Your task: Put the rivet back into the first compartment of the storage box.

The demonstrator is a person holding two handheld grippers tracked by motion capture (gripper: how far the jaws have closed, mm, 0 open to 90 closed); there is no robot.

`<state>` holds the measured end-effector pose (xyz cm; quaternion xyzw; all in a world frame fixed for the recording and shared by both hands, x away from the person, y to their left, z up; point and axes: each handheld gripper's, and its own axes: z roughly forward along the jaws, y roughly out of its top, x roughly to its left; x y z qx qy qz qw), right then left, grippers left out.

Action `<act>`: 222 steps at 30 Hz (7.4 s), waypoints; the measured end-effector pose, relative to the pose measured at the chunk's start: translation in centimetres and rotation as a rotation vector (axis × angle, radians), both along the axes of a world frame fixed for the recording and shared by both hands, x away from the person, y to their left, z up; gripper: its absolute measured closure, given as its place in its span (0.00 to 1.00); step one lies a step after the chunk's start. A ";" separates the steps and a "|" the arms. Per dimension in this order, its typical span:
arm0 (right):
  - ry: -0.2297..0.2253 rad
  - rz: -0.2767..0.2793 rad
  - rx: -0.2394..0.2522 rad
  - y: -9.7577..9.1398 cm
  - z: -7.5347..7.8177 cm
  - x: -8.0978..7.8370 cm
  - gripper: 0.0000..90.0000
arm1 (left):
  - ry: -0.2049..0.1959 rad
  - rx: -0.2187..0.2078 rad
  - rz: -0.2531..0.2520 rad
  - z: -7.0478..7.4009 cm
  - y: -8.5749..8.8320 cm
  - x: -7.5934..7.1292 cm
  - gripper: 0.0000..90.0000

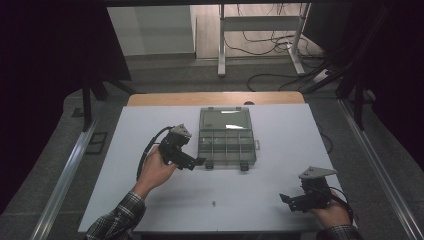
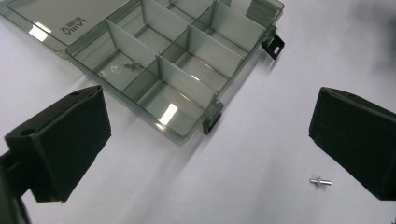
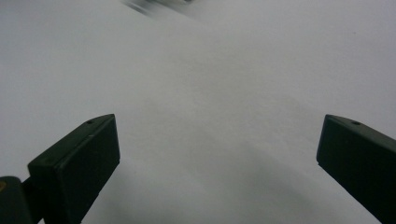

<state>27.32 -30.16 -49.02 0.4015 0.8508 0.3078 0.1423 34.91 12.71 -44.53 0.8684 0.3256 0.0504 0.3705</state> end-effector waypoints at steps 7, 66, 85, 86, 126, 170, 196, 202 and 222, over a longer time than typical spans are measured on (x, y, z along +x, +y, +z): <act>-0.001 -0.001 0.000 0.0 0.0 0.0 0.00 | -0.001 0.013 -0.001 -0.2 0.2 -1.3 0.00; -0.001 0.012 -0.009 0.1 0.0 -0.1 0.00 | 0.120 0.182 -0.097 -6.2 -5.0 -7.8 0.03; 0.005 0.022 -0.021 0.2 -0.2 -0.1 0.00 | 0.137 0.203 -0.210 -7.0 -7.4 -7.9 0.63; 0.005 0.022 -0.022 0.2 -0.2 -0.1 0.00 | 0.126 0.213 -0.208 -7.0 -7.5 -8.0 0.66; 0.002 0.019 -0.015 0.1 -0.1 -0.1 0.00 | 0.101 0.120 -0.116 -3.9 -5.3 -6.9 0.84; -0.005 0.045 0.007 0.3 0.0 -0.2 0.00 | 0.079 0.060 0.030 0.7 -2.1 1.3 0.84; -0.001 0.048 0.003 0.4 0.0 -0.1 0.00 | 0.094 0.082 0.121 0.0 -2.5 6.9 0.84; 0.002 0.050 0.000 0.4 -0.1 -0.1 0.00 | 0.095 0.085 0.150 -0.8 -2.7 8.1 0.83; 0.003 0.053 -0.008 0.4 -0.1 -0.2 0.00 | 0.122 0.078 0.189 -2.6 -2.6 9.1 0.48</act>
